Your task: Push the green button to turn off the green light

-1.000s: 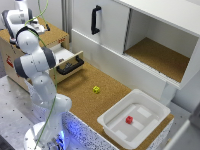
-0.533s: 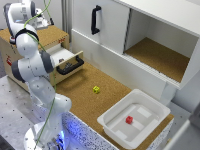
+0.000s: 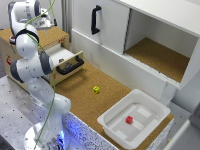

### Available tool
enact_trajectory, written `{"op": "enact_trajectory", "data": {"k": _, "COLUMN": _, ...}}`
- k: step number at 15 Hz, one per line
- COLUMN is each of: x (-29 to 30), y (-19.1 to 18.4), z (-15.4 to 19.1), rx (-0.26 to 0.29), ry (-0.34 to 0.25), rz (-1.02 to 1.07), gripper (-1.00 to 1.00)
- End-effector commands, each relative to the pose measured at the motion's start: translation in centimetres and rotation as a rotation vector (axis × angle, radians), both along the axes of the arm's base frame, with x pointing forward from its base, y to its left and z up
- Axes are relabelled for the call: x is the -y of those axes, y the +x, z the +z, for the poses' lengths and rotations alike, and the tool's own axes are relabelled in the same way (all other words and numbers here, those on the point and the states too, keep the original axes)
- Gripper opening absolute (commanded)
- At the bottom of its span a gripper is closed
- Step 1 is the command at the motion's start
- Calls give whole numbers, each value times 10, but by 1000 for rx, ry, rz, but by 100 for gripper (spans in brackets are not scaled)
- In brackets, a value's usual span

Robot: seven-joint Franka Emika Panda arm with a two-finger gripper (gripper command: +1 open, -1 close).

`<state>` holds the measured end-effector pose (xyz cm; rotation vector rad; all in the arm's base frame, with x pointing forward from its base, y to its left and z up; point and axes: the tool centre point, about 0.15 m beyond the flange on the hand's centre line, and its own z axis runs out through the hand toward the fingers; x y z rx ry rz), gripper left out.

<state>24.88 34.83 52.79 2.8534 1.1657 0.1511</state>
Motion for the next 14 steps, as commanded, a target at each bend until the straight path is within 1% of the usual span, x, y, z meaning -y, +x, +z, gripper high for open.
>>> {"op": "enact_trajectory", "data": {"k": 1, "x": 46, "y": 28, "z": -15, "rx": -2, "ry": -16, "rz": -318, "gripper": 100}}
{"op": "enact_trajectory", "data": {"k": 2, "x": 53, "y": 30, "z": -18, "rx": -7, "ry": -8, "rz": -380, "gripper": 100}}
{"op": "enact_trajectory", "data": {"k": 14, "x": 53, "y": 30, "z": -18, "rx": -7, "ry": -8, "rz": -380, "gripper": 100}}
